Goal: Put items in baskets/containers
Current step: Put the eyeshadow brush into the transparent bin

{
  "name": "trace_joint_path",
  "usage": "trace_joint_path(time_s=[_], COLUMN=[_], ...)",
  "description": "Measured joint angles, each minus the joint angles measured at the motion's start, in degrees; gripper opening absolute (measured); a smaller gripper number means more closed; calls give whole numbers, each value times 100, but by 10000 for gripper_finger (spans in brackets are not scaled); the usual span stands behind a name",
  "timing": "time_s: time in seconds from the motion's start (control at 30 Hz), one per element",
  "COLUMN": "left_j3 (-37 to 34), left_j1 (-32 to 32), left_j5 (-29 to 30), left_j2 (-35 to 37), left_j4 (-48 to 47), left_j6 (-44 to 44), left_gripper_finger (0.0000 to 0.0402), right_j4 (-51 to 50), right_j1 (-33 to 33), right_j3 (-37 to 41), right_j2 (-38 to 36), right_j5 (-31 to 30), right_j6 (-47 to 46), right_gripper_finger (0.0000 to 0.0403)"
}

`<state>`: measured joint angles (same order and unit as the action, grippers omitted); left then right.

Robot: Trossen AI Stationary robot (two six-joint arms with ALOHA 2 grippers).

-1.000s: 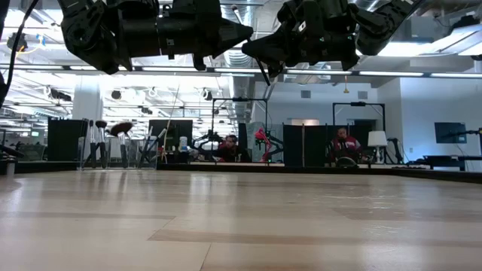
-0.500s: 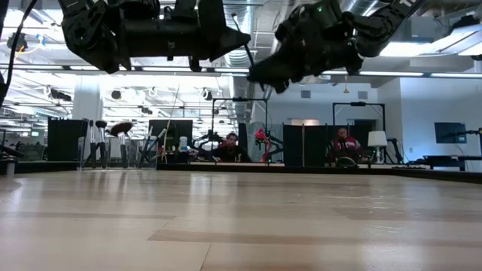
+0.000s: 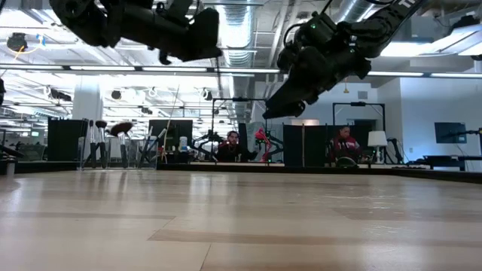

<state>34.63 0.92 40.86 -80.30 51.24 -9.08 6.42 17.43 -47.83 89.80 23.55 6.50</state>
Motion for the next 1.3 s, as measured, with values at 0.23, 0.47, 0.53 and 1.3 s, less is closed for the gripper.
trace_joint_path(time_s=[0.23,0.47,0.53,1.3], left_j3=[0,-227,-450,-1578], left_j1=[913,1973,2205,3268], left_j5=[548,551,555,394], left_j2=[639,694,693,689], left_j4=[-996,-1243,-1246,-273], left_j6=[-116,207,374,763], left_gripper_finger=[20,20,20,21], right_j4=[355,338,305,480], right_j1=[-167,-207,-205,121], right_j3=[2,0,2,1], right_j2=[0,0,-1,-2], right_j5=[-2,-2,-2,22], right_j6=[-4,-4,-4,66], right_gripper_finger=[265,265,265,265])
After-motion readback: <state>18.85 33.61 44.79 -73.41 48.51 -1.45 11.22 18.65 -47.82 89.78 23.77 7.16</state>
